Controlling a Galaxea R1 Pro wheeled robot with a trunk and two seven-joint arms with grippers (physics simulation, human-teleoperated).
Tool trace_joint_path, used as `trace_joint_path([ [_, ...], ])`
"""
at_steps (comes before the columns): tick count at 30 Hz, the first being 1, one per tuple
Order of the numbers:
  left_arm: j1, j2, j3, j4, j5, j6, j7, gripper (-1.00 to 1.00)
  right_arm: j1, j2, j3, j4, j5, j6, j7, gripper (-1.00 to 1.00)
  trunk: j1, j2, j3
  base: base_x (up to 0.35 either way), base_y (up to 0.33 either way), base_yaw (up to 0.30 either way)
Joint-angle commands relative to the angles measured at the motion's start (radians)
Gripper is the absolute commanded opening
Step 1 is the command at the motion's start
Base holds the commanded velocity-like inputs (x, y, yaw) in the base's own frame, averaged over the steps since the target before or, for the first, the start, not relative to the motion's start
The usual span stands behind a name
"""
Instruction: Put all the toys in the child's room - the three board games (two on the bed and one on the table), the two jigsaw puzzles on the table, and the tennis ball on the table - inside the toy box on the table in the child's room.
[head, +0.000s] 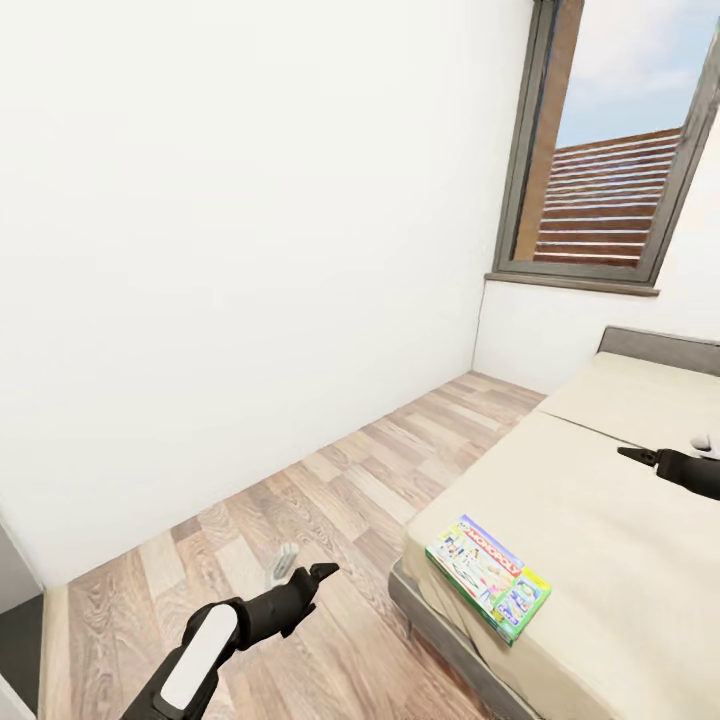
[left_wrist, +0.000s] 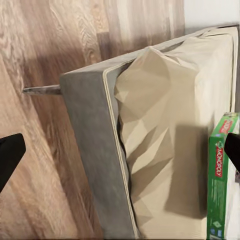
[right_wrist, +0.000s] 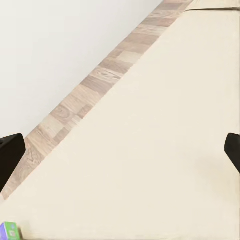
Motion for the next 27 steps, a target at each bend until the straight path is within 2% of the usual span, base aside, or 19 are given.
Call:
trace_joint_path([
  [1,-0.003,0.000,-0.003,0.009,-0.013,0.002,-0.017,1.00,-0.001,0.001,-0.002,0.000,0.002,0.007,0.004,1.00,0.000,0.000,-0.001,0.000,0.000,-0.230],
  [3,-0.009,0.000,-0.007,0.037,-0.037,0.000,-0.049,1.00,-0.001,0.002,-0.002,0.000,0.002,0.007,0.004,1.00,0.000,0.000,-0.001,0.000,0.000,-0.172],
  [5,-0.012,0.000,-0.009,0.053,-0.046,-0.001,-0.063,1.00,-0.001,0.002,-0.002,0.000,0.002,0.007,0.004,1.00,0.000,0.000,-0.001,0.000,0.000,-0.138],
  [16,-0.056,-0.004,-0.015,0.170,-0.070,-0.012,-0.122,1.00,0.000,0.003,-0.002,-0.001,0.002,0.007,0.005,1.00,0.000,0.000,-0.001,0.000,0.000,-0.065],
  [19,-0.077,-0.006,-0.017,0.229,-0.077,-0.030,-0.142,1.00,0.000,0.003,-0.002,-0.001,0.002,0.007,0.005,1.00,0.000,0.000,-0.001,0.000,0.000,-0.021],
  [27,-0.093,-0.006,-0.023,0.279,-0.085,-0.103,-0.206,1.00,0.003,0.004,-0.001,-0.001,0.002,0.007,0.005,1.00,0.000,0.000,-0.001,0.000,0.000,-0.010],
])
